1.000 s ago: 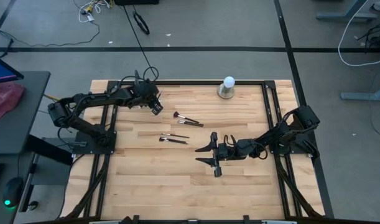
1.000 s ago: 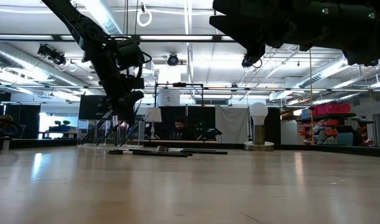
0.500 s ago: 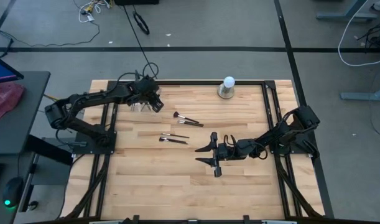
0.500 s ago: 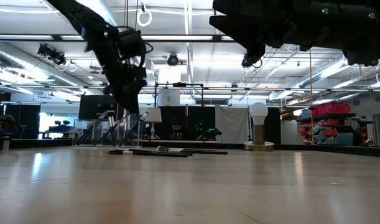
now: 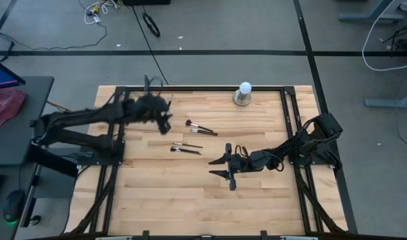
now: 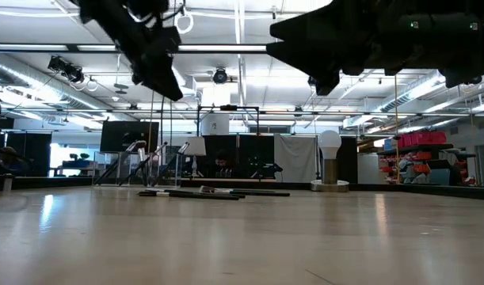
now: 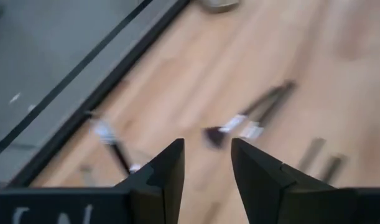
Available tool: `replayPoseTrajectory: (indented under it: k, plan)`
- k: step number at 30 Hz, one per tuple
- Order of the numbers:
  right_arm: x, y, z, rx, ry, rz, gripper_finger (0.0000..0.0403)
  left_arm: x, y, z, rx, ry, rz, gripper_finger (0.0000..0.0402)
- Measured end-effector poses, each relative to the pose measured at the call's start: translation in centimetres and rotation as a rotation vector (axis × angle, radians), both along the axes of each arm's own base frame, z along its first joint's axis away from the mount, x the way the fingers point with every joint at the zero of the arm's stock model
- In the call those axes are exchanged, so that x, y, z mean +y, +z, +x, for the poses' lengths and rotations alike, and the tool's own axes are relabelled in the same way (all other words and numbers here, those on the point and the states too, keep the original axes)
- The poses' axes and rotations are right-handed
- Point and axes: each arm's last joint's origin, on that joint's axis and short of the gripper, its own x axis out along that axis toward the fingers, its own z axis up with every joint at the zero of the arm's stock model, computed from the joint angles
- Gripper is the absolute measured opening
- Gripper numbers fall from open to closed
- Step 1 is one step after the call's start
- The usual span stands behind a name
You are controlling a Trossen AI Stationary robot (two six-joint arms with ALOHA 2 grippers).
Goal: Put items in baskets/containers
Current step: Put the highlighter brush into the transparent organizer
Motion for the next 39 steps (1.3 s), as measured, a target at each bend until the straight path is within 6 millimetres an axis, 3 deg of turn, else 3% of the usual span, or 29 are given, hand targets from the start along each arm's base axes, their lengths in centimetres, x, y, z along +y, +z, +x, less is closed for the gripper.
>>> replayPoseTrajectory:
  k: [10,14,18,25,32,39]
  plan:
    - [-0.6,-1.5,1.0,0.06,-0.036,0.149,0.015,-9.5,-7.2,-1.9,-0.26,-0.28,-0.037,0.0137]
    - [-1.4,-2.4,3.3,0.134,-0.088,0.181,0.015,-12.2,-9.2,-2.8,-0.357,-0.334,-0.056,0.0137]
    - [-3.0,-3.0,6.3,0.291,-0.174,0.142,0.015,-14.0,-9.9,-3.6,-0.442,-0.339,-0.041,0.0137]
    - [-9.2,-1.8,9.3,0.434,-0.35,0.04,0.018,-14.9,-10.0,-4.2,-0.461,-0.306,0.019,0.0137]
    - [-16.7,-2.3,8.6,0.501,-0.471,0.082,0.0212,-14.9,-10.0,-4.2,-0.458,-0.303,0.023,0.0137]
    - [-19.5,-4.2,8.4,0.565,-0.464,0.093,0.0211,-14.8,-10.0,-4.2,-0.458,-0.292,0.032,0.0138]
